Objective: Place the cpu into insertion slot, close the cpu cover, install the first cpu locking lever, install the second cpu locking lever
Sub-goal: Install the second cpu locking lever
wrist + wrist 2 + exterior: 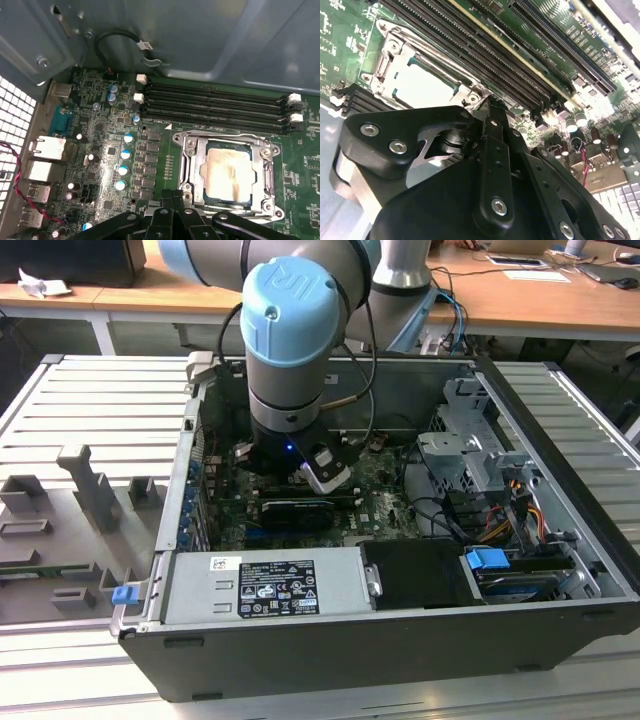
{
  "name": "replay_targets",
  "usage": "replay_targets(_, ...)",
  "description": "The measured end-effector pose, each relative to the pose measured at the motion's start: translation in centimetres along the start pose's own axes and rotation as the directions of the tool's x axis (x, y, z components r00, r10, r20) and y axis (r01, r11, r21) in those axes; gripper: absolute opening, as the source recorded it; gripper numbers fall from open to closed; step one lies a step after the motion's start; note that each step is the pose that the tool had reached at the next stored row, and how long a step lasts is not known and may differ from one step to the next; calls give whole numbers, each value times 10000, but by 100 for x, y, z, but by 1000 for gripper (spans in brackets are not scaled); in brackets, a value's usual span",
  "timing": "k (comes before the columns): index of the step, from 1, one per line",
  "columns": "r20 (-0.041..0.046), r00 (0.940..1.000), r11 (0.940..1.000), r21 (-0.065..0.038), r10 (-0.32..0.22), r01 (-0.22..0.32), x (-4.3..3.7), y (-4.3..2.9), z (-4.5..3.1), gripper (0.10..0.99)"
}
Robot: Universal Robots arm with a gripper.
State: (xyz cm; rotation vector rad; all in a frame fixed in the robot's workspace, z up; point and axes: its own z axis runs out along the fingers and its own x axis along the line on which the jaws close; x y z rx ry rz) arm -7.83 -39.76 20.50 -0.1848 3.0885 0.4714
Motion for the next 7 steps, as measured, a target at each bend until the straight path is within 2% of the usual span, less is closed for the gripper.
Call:
replay_targets(5,-1,10000,10000,1,0,0,-2,22,-71,106)
replay_targets(7,1,10000,10000,-1,-1,1,-3,24,-74,106)
